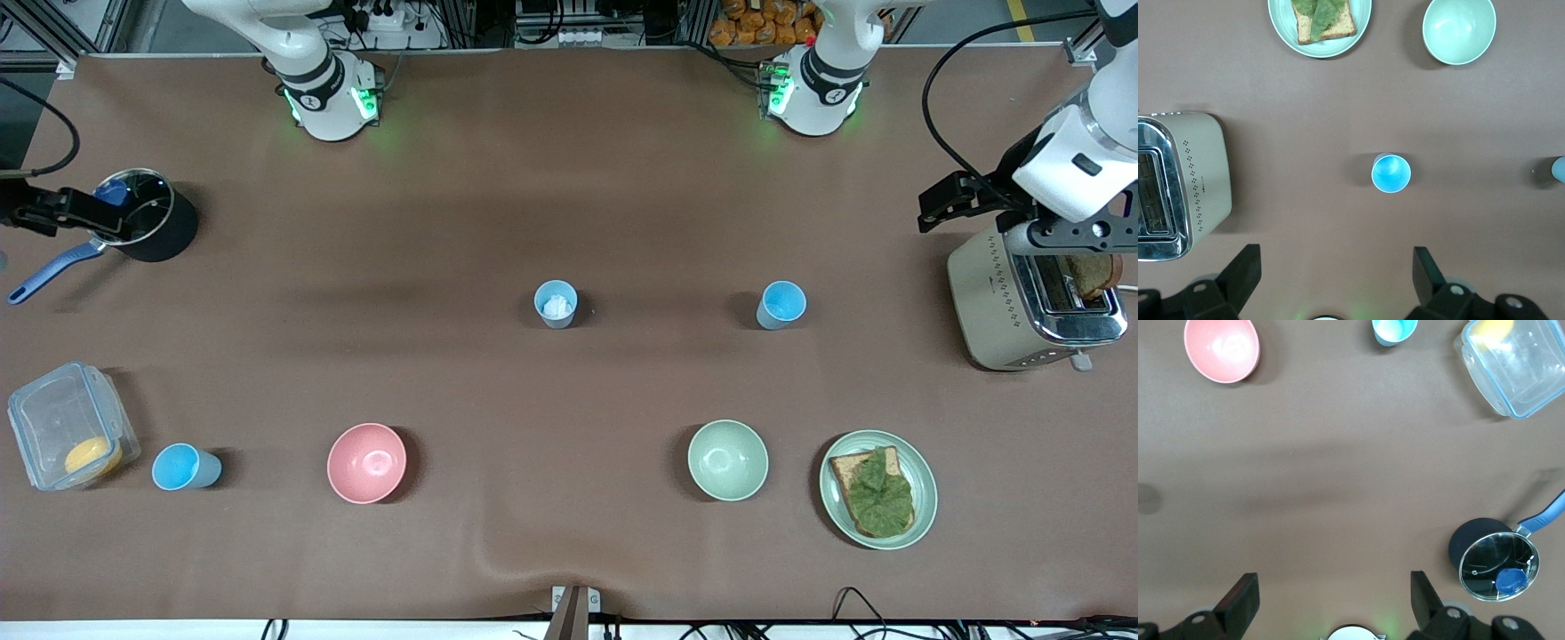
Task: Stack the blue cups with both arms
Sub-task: 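Withdraw the right gripper while the left gripper lifts off its rest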
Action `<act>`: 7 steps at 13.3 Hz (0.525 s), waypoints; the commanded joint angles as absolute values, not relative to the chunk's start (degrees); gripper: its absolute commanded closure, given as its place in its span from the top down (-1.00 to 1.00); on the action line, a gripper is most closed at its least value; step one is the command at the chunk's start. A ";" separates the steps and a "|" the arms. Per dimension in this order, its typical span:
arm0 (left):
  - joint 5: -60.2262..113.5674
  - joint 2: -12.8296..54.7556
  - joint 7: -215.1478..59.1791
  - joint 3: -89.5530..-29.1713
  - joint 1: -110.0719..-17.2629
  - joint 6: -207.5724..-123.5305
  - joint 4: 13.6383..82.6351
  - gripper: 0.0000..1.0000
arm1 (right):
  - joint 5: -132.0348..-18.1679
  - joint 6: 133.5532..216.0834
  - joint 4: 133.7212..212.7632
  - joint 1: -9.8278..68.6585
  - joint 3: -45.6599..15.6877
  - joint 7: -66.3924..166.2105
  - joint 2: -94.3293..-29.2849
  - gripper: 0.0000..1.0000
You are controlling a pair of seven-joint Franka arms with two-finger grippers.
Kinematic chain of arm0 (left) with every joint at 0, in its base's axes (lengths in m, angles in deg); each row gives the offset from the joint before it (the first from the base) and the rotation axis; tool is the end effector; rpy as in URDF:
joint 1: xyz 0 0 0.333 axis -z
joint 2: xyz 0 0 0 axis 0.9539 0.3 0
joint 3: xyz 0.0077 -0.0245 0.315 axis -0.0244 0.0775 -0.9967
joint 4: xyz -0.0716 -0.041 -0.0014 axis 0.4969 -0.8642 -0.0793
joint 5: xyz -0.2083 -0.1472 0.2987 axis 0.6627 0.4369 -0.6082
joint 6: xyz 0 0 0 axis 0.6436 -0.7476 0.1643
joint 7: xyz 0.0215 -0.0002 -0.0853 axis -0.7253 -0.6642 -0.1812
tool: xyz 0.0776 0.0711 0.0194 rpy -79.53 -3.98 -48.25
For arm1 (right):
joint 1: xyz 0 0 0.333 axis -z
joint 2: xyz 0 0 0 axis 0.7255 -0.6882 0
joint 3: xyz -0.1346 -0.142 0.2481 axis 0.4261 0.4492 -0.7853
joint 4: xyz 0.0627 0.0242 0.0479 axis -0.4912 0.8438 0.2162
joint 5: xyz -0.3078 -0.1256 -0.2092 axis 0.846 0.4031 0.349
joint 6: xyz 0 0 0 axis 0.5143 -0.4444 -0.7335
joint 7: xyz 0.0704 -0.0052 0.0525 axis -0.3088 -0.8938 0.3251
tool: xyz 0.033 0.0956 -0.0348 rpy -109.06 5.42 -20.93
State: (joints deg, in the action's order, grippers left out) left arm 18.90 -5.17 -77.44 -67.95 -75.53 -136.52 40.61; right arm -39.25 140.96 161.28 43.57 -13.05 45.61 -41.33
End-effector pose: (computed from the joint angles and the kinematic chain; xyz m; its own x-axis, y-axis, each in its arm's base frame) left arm 0.5428 -0.0662 0.6098 0.9978 0.0053 -0.0654 0.0061 -0.9999 0.0118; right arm 0.5532 -0.0389 0.6090 0.9875 -0.0618 -0.1450 -0.0645 -0.9978 -0.0138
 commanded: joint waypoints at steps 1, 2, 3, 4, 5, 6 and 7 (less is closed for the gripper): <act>18.48 -3.27 -77.58 -68.46 -76.15 -137.42 41.58 1.00 | -38.08 141.81 163.08 46.07 -16.57 45.23 -40.10 1.00; 16.56 -2.82 -77.84 -68.02 -76.15 -138.20 42.72 1.00 | -38.17 141.90 163.08 46.16 -16.57 45.32 -40.27 1.00; 16.01 -1.77 -77.76 -67.85 -76.06 -138.91 43.08 1.00 | -38.08 141.90 163.08 46.08 -16.39 45.32 -40.36 1.00; 16.01 -0.02 -77.76 -67.84 -75.97 -138.92 43.34 1.00 | -37.99 141.90 162.99 46.07 -16.31 45.32 -40.45 1.00; 16.01 0.26 -77.84 -67.84 -76.14 -138.92 43.69 1.00 | -37.82 142.08 162.99 45.90 -16.30 45.32 -40.45 1.00; 16.01 0.35 -78.54 -67.84 -76.23 -139.00 43.70 1.00 | -37.82 142.17 162.99 45.99 -16.30 45.32 -40.45 1.00; 16.01 0.44 -79.24 -67.84 -75.97 -139.35 43.96 1.00 | -37.82 142.25 162.99 46.07 -16.30 45.32 -40.54 1.00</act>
State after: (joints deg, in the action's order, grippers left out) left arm 17.20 1.05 -77.92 -68.24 -75.92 -138.85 43.59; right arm -38.94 141.72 162.12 44.49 -14.86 45.47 -41.36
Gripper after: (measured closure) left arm 0.000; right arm 0.000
